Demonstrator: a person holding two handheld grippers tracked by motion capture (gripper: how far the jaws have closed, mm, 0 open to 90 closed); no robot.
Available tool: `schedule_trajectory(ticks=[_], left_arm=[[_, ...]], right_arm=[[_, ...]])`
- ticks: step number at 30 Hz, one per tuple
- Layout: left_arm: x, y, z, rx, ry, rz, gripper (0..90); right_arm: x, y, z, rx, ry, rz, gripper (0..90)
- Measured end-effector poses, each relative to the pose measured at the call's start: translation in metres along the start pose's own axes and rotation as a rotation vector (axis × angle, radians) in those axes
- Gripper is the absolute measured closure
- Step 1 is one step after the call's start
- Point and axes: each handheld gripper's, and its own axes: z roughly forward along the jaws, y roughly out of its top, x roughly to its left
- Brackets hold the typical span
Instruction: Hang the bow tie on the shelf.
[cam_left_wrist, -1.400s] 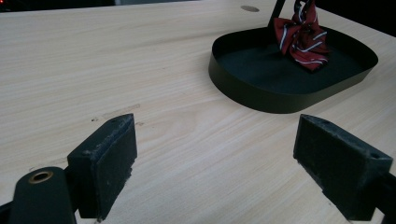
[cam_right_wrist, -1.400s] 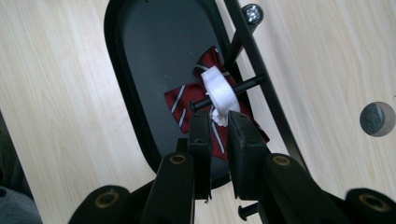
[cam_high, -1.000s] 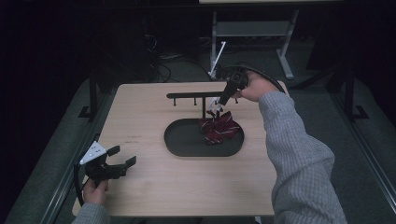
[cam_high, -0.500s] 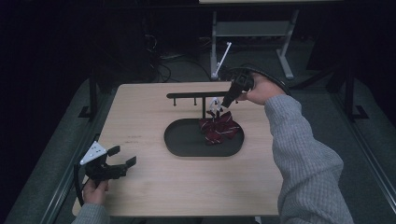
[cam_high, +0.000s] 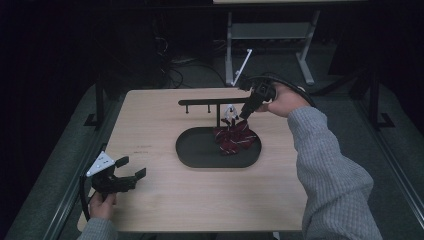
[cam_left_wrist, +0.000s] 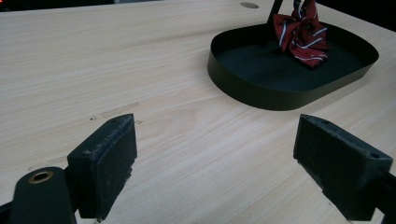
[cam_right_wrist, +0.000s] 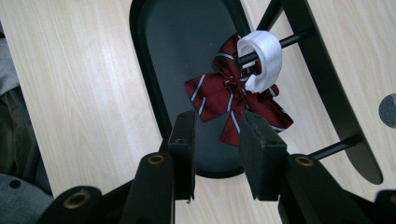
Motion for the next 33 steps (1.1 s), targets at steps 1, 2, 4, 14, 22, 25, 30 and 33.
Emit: schedule_trajectory(ticks=[1,2,4,14,22,25,30,33], left_arm=[[0.0,0.0,0.0,-0.001,0.0,0.0,12.9],[0.0,0.0,0.0,0.0,0.0,-0.001,12.9],[0.0,0.0,0.0,0.0,0.0,0.0,12.9],[0.0,0.0,0.0,0.006,0.002,0.009,12.9],[0.0,0.0,0.0,0.007,0.001,0.011,12.9],[-0.001,0.0,0.0,0.008,0.001,0.012,12.9],[-0.001,0.0,0.0,0.008,0.002,0.013,12.9],[-0.001,0.0,0.0,0.008,0.001,0.007,12.9]], right_arm=[[0.0,0.0,0.0,0.0,-0.001,0.001,65.6],[0.001,-0.001,0.0,0.0,0.0,0.004,65.4],[0.001,-0.002,0.0,-0.002,0.0,0.001,64.9],[0.006,-0.011,0.0,-0.004,-0.002,0.006,62.0],[0.012,-0.013,-0.002,-0.003,0.001,-0.001,60.7],[0.013,-0.015,-0.001,-0.018,0.008,-0.002,60.5],[0.014,-0.021,0.003,-0.021,0.014,-0.001,60.0],[0.014,-0.025,0.004,-0.022,0.015,0.008,59.4]])
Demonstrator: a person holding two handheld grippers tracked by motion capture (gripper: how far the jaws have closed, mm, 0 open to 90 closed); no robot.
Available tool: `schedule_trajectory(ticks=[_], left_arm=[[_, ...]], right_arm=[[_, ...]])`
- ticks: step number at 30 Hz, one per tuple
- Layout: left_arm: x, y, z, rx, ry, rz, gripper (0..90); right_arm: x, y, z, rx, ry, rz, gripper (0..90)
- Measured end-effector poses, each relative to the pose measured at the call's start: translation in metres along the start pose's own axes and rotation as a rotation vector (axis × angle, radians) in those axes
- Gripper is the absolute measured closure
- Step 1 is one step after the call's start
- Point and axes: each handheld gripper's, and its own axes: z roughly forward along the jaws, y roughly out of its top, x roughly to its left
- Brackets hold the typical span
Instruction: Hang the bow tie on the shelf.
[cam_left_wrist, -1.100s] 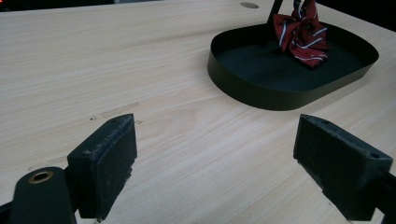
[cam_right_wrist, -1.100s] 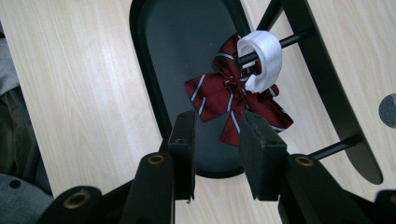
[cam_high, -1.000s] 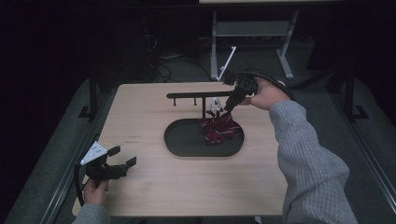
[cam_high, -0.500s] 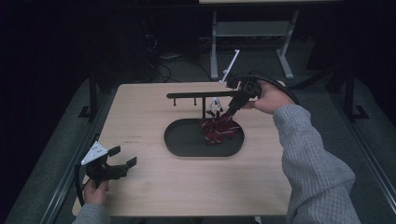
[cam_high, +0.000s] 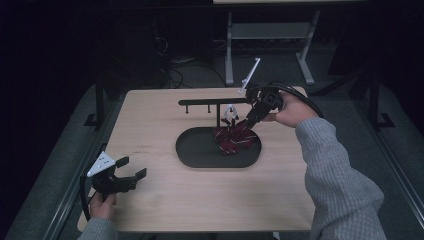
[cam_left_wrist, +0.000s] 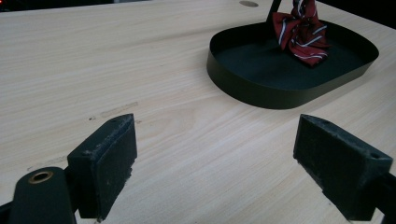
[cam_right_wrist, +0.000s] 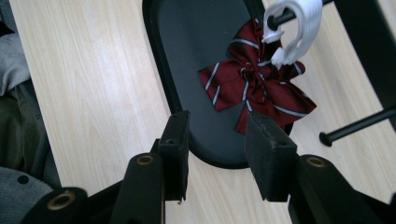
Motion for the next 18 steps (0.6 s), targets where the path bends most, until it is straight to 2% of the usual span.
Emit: schedule_trajectory(ticks=[18], left_arm=[[0.0,0.0,0.0,0.006,0.0,0.004,12.9]], right_arm=[[0.004,-0.023,0.008,-0.021,0.008,0.026,55.9]])
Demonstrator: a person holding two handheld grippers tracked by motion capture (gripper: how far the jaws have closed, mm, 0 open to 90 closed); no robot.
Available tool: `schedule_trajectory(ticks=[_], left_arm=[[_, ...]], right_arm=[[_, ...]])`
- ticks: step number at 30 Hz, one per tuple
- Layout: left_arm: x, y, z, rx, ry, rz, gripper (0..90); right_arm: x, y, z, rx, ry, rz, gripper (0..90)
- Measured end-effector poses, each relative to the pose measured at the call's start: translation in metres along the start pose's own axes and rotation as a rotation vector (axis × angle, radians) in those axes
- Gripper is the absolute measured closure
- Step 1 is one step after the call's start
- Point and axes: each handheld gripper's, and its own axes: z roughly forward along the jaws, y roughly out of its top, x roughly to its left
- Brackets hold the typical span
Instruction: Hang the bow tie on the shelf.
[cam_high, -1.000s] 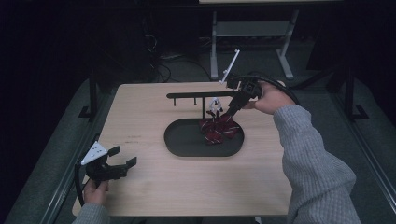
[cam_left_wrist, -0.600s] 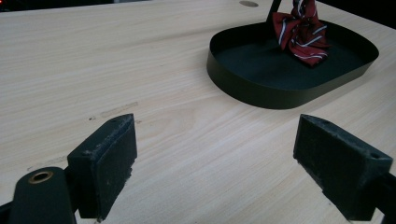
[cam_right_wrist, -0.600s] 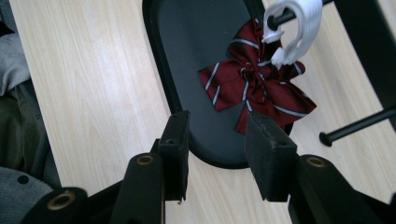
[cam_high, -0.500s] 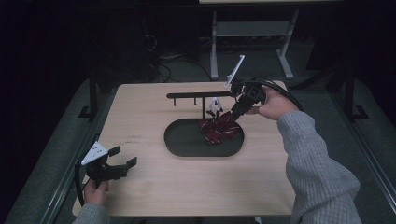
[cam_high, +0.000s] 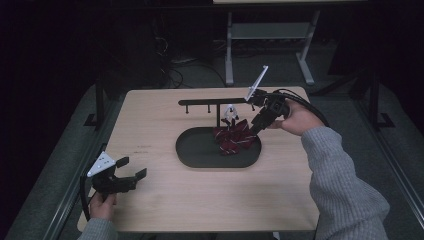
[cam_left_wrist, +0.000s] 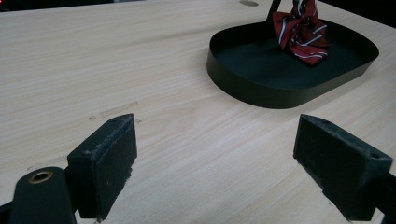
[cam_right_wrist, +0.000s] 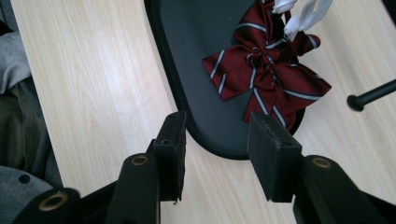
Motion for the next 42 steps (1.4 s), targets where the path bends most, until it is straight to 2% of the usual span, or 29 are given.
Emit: schedule_trajectory(ticks=[1,6,28,42], left_arm=[[0.0,0.0,0.0,0.0,-0.001,0.0,12.9],[0.0,0.0,0.0,0.001,0.001,0.001,12.9],[-0.001,0.0,0.001,0.007,0.003,0.007,12.9],[-0.001,0.0,0.001,0.007,0.0,0.009,12.9]], right_arm=[[0.0,-0.002,0.001,0.0,-0.003,-0.01,55.7],[0.001,-0.009,0.005,-0.004,0.003,0.013,54.7],[0.005,-0.035,0.019,-0.017,0.012,0.041,52.3],[0.007,-0.045,0.029,-0.025,0.022,0.053,51.3]])
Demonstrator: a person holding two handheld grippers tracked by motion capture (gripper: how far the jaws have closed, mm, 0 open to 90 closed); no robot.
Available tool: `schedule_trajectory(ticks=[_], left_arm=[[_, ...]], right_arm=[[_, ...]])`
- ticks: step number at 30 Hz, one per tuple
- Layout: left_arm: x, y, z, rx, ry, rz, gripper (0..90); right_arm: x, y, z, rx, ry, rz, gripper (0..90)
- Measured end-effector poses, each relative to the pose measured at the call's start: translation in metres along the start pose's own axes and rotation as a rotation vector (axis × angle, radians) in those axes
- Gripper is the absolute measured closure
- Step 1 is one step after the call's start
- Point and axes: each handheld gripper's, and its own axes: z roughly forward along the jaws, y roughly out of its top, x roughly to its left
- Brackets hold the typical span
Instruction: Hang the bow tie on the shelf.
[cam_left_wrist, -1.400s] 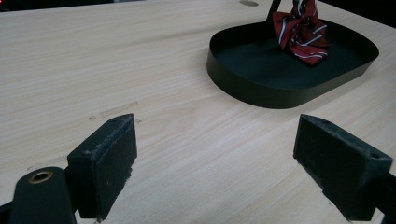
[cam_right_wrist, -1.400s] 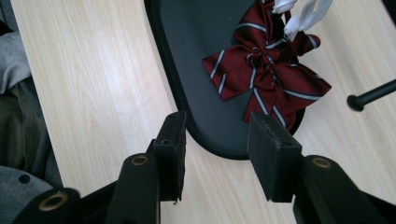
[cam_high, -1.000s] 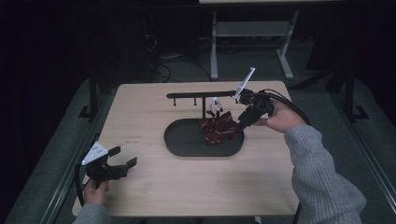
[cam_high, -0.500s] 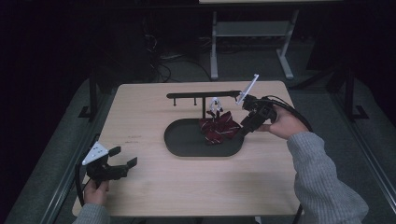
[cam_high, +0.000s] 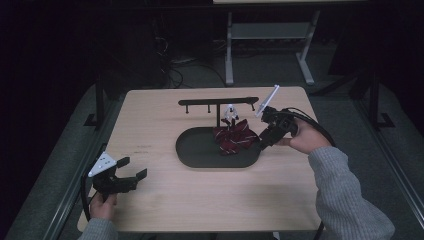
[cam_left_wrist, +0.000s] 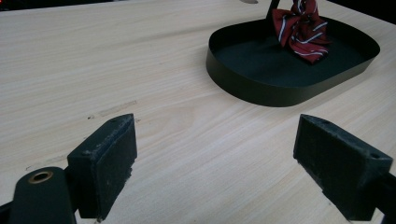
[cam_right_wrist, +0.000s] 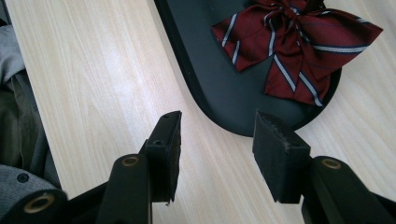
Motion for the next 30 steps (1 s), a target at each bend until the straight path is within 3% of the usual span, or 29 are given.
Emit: schedule_trajectory(ticks=[30], left_arm=[[-0.001,0.0,0.002,0.01,-0.002,0.005,12.9]], right_arm=[[0.006,-0.032,0.017,-0.006,0.009,0.034,48.8]])
